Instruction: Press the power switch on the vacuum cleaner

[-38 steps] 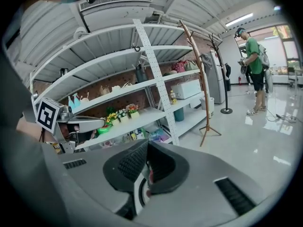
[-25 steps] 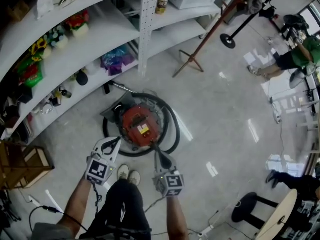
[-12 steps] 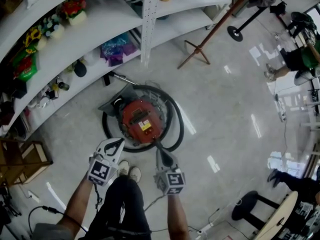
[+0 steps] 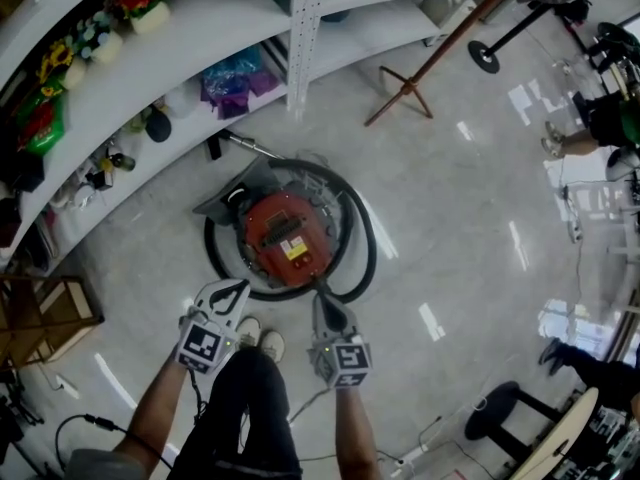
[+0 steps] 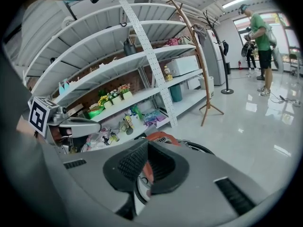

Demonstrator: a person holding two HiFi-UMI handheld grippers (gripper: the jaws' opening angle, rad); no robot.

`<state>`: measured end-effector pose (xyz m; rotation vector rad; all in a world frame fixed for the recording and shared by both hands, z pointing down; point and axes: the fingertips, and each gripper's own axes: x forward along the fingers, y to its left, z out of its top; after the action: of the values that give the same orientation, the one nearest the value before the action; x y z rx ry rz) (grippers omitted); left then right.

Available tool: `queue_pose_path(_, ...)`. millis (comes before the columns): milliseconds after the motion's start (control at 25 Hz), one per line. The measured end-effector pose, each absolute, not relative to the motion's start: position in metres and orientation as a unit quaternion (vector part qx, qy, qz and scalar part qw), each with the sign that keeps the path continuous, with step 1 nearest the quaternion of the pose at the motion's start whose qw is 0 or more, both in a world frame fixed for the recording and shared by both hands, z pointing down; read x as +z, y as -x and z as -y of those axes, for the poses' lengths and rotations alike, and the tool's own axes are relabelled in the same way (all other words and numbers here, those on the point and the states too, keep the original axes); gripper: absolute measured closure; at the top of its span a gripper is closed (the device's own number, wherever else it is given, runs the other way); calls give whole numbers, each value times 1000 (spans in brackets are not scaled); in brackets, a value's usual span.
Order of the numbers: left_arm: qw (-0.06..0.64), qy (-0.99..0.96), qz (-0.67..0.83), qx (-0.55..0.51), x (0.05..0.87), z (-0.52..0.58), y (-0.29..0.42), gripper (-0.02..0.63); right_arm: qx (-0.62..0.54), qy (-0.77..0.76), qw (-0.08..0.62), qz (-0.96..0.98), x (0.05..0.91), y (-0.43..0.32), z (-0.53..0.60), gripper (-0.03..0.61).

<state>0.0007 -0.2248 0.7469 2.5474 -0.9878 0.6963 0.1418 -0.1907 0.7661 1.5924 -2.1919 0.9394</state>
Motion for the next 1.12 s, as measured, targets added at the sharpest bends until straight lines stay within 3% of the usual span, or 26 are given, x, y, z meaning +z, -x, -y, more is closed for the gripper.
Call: queue_pose_path(1120,177,-889,312,283,871,221,4,607,349,-547,153,745,898,-139,211,566)
